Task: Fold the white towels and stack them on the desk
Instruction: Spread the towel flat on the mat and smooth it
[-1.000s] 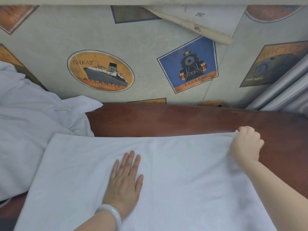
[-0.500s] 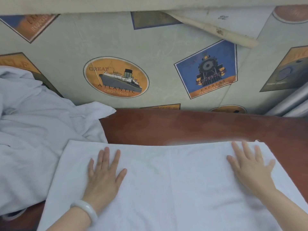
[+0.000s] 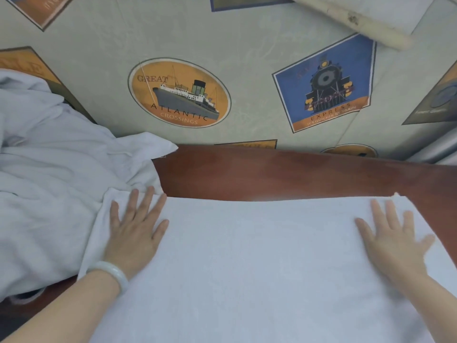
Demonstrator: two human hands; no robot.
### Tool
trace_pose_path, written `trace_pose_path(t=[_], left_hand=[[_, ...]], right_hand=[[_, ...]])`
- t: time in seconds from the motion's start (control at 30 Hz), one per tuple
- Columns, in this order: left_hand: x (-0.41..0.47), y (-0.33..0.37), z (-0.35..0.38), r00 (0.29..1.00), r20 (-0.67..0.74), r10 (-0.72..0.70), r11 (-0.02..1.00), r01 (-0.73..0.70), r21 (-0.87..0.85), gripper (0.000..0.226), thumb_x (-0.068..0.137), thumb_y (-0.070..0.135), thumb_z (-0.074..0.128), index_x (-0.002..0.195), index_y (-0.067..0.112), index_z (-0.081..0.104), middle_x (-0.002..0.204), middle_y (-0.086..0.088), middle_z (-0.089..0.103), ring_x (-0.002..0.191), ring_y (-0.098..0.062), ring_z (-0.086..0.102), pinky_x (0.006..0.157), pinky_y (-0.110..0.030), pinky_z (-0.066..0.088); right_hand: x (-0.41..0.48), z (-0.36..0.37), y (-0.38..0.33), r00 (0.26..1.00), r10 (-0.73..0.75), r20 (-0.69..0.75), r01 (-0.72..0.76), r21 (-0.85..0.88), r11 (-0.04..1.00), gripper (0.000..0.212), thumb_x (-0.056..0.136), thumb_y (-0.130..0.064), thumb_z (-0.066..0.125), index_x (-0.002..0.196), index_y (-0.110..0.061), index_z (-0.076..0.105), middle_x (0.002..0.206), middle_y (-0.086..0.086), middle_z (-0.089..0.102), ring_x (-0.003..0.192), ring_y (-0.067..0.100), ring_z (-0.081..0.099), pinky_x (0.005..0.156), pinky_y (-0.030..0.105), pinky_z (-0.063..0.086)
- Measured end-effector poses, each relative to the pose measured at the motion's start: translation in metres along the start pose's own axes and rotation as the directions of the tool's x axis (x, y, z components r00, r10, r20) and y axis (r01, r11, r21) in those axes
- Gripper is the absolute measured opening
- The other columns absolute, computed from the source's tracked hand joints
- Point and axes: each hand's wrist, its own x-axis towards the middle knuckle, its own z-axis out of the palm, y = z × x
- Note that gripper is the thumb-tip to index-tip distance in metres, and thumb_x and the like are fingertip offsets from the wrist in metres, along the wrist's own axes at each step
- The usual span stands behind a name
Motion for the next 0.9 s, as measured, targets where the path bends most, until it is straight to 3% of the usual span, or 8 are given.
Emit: trace_pose_path(t=[0.27,0.37,0.5,0.63,0.73,0.77,0.83,0.9], left_hand=[[0.006,0.013,-0.007,0.997,0.064,-0.05,0.996,0.055,-0.074,0.072,0.091,0.059,0.008,0.156,0.03,0.021,0.165,0.005,0.004,0.151,-0.028,-0.001,0.117,-0.06,-0.001],[-0.034,0.058,-0.017,0.998,-0.04,0.057,0.992,-0.061,-0.109,0.065,0.096,0.054,0.02,0.154,0.026,0.029,0.164,-0.002,0.017,0.15,-0.034,0.012,0.113,-0.065,0.006],[-0.071,0.095,-0.011,0.983,0.005,0.184,0.976,-0.182,-0.122,0.062,0.099,0.055,0.016,0.153,0.03,0.031,0.163,0.0,0.022,0.149,-0.029,0.02,0.113,-0.067,0.016],[-0.06,0.089,-0.005,0.994,0.058,0.094,0.986,-0.085,-0.144,0.061,0.099,0.052,0.02,0.153,0.027,0.032,0.162,0.001,0.023,0.149,-0.023,0.023,0.115,-0.062,0.017],[-0.059,0.097,-0.015,0.996,0.084,0.029,0.984,-0.014,-0.177,0.064,0.101,0.053,0.008,0.15,0.025,0.039,0.161,-0.002,0.026,0.147,-0.028,0.027,0.113,-0.062,0.017],[-0.064,0.102,-0.019,0.999,0.05,0.007,0.98,0.003,-0.199,0.064,0.102,0.052,0.009,0.15,0.024,0.039,0.161,-0.003,0.026,0.148,-0.03,0.025,0.113,-0.061,0.014],[-0.09,0.114,-0.026,0.998,0.008,0.068,0.971,-0.065,-0.23,0.059,0.102,0.051,0.018,0.152,0.025,0.033,0.163,-0.003,0.021,0.15,-0.029,0.016,0.115,-0.06,0.011],[-0.124,0.113,-0.026,0.981,-0.002,0.192,0.961,-0.188,-0.202,0.058,0.102,0.051,0.02,0.154,0.028,0.029,0.164,0.001,0.016,0.151,-0.024,0.014,0.114,-0.063,0.016]], right_hand=[[0.004,-0.021,-0.023,0.997,0.025,0.072,-0.028,0.041,0.999,0.073,0.089,-0.07,0.008,0.155,-0.039,0.002,0.164,-0.01,-0.008,0.15,0.026,-0.012,0.113,0.067,0.001],[-0.046,-0.01,-0.062,0.982,-0.186,-0.015,0.186,-0.005,0.983,0.068,0.095,-0.066,0.005,0.156,-0.037,0.006,0.165,-0.006,-0.001,0.151,0.03,-0.008,0.111,0.069,0.002],[-0.101,0.028,-0.086,0.881,-0.473,0.0,0.473,-0.038,0.88,0.067,0.096,-0.065,0.007,0.156,-0.036,0.015,0.164,-0.008,0.01,0.152,0.023,0.002,0.113,0.068,0.002],[-0.089,0.029,-0.081,0.934,-0.357,-0.012,0.356,-0.023,0.934,0.069,0.093,-0.06,-0.004,0.157,-0.034,0.0,0.164,-0.01,-0.005,0.15,0.011,-0.011,0.119,0.054,-0.006],[-0.096,0.013,-0.113,0.991,-0.131,0.012,0.129,0.123,0.984,0.071,0.095,-0.059,-0.002,0.158,-0.027,0.003,0.165,-0.001,-0.004,0.151,0.019,-0.011,0.117,0.059,-0.005],[-0.11,0.008,-0.129,0.989,-0.142,-0.034,0.146,0.153,0.977,0.068,0.098,-0.056,0.004,0.157,-0.023,0.01,0.165,0.004,0.004,0.152,0.024,-0.004,0.117,0.061,-0.002],[-0.155,0.011,-0.152,0.904,-0.383,-0.19,0.41,0.132,0.903,0.064,0.1,-0.052,0.02,0.155,-0.02,0.026,0.163,0.007,0.019,0.151,0.027,0.011,0.119,0.059,0.0],[-0.199,0.029,-0.153,0.74,-0.65,-0.174,0.664,0.032,0.747,0.062,0.1,-0.051,0.029,0.154,-0.022,0.029,0.163,0.003,0.019,0.15,0.025,0.017,0.119,0.057,0.006]])
